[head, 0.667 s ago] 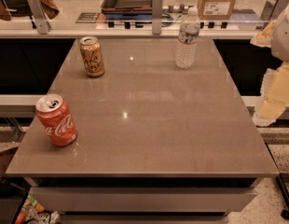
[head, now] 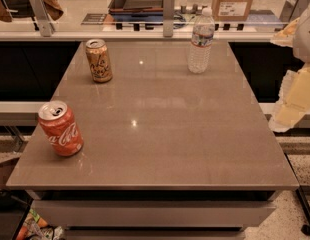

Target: Pick orange can

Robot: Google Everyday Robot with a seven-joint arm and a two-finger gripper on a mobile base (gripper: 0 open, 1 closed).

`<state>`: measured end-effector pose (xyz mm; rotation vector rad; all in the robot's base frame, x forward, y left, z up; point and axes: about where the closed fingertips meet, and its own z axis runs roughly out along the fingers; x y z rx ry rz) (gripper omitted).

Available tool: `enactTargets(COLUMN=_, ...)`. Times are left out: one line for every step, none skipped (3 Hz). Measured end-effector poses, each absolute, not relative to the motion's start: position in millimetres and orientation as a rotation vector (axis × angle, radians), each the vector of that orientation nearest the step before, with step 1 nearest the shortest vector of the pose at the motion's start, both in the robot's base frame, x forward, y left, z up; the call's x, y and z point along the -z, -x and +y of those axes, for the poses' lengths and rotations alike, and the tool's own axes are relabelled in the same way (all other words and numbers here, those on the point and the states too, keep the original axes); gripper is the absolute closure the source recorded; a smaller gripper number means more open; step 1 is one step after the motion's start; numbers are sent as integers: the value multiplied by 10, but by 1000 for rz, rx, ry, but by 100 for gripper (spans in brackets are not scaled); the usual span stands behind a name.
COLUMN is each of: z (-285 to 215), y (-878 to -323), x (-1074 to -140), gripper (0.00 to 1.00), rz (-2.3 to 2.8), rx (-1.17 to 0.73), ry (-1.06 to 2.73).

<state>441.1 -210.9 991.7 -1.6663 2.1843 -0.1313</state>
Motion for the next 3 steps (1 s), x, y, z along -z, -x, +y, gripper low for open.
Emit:
enactTargets(z=-1965, y=-4489, x=-10010, gripper=0, rz=2136, rx=107, ry=1564)
enactTargets(z=-1679, y=-4605, x=-10040, gripper=0, rz=2034, rx=25, ry=1461)
enactTargets(z=-1271, y=-4802, x=-10026, gripper=0, rz=1896, rx=-92, ry=1390)
